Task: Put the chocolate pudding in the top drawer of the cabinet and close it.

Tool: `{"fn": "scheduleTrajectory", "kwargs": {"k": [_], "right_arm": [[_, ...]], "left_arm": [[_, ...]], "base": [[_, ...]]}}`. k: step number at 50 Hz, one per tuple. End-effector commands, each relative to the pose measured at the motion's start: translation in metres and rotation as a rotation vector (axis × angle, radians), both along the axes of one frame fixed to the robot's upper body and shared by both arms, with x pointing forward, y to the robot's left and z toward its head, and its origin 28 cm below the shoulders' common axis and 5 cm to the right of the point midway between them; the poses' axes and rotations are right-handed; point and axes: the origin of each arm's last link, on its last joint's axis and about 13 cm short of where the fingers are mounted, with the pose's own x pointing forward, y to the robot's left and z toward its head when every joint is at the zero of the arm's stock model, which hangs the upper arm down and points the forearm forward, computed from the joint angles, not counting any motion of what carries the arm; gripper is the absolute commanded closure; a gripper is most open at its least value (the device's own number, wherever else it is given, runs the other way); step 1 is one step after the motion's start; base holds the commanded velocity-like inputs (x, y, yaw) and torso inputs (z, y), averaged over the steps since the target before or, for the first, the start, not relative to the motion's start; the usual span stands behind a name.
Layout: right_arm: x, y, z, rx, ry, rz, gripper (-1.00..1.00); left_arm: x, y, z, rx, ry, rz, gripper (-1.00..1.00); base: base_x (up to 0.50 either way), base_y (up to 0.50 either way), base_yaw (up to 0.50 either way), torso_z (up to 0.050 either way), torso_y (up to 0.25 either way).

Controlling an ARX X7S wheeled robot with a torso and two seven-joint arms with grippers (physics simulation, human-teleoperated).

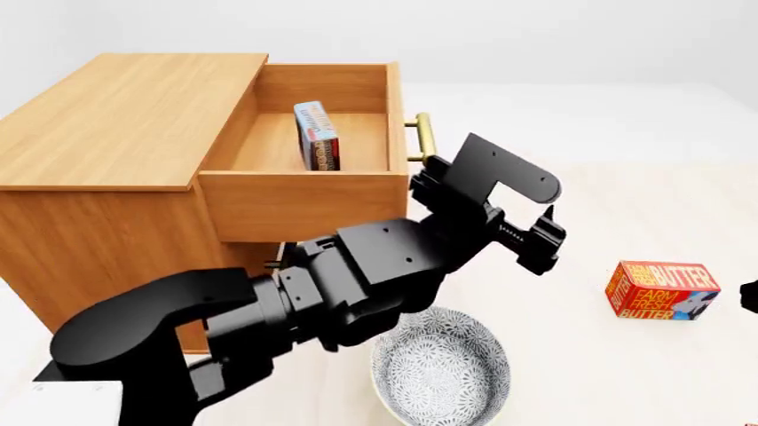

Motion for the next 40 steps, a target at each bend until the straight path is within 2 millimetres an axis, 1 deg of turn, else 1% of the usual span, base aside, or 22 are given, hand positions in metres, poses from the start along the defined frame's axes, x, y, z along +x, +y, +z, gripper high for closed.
{"fn": "scheduleTrajectory", "kwargs": {"k": [1, 24, 33, 40], "right_arm": [[0.000, 0.000, 0.000, 0.002, 0.001, 0.001, -1.00], [0.000, 0.000, 0.000, 0.006, 0.003, 0.002, -1.00], [0.000, 0.000, 0.000, 0.006, 0.004, 0.004, -1.00], [0.000, 0.000, 0.000, 0.007, 0.003, 0.004, -1.00]], "left_arm": [[0.009, 0.007, -0.001, 0.000, 0.022, 0.079, -1.00], [0.020, 0.018, -0.007, 0.043, 0.052, 0.172, -1.00], [0.028, 0.026, -0.005, 0.046, 0.050, 0.234, -1.00], [0.027, 0.037, -0.003, 0.032, 0.045, 0.260, -1.00]], "base": [[0.00, 0.00, 0.00, 0.000, 0.000], [0.00, 0.00, 0.00, 0.000, 0.000], [0.00, 0.00, 0.00, 0.000, 0.000], [0.00, 0.00, 0.00, 0.000, 0.000]]}}
